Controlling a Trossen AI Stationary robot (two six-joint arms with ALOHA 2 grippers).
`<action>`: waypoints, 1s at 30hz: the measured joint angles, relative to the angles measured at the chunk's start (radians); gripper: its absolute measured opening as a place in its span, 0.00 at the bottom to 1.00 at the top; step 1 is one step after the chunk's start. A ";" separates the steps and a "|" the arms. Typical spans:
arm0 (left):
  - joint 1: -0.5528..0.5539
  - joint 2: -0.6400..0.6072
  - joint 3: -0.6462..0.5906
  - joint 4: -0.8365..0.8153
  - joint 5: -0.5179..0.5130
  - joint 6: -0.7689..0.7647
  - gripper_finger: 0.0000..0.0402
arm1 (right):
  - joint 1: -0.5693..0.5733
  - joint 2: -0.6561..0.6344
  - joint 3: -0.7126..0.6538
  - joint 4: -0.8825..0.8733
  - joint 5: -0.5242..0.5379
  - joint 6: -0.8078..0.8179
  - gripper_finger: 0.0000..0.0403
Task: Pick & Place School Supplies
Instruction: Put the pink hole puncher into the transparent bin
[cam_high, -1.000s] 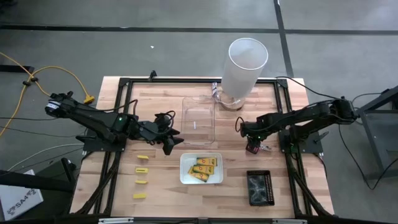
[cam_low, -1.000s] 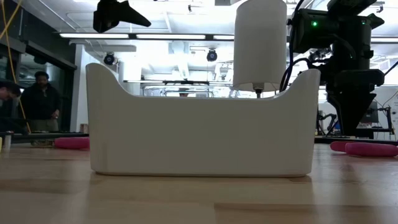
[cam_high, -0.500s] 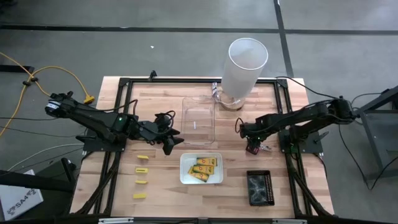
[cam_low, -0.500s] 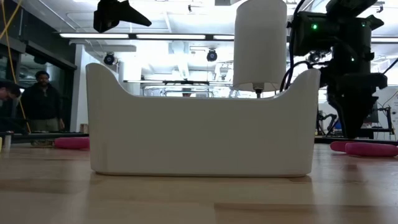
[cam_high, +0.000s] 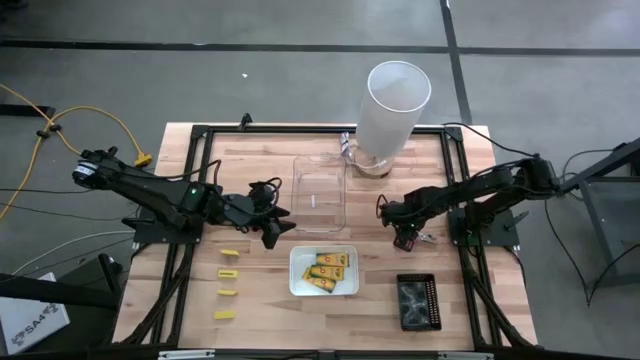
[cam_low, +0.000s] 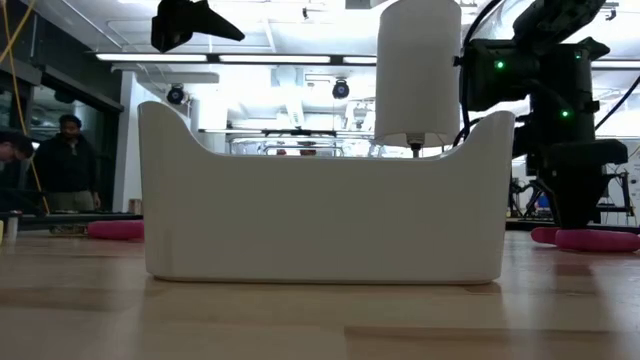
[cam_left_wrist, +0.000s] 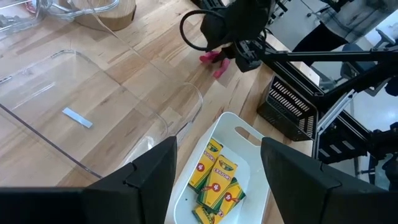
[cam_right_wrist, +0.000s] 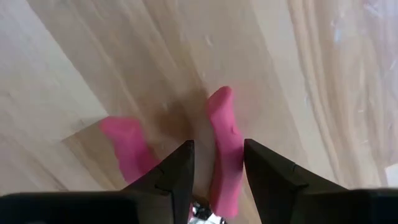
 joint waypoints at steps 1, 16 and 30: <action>0.000 0.000 0.000 0.000 0.000 0.000 0.56 | 0.000 0.000 0.000 0.003 0.006 0.000 0.32; 0.000 0.000 0.000 0.011 0.000 0.000 0.56 | 0.000 0.000 0.000 0.005 0.012 0.001 0.26; 0.000 0.000 0.000 0.011 0.000 0.000 0.56 | 0.000 -0.001 0.000 0.004 0.009 0.001 0.07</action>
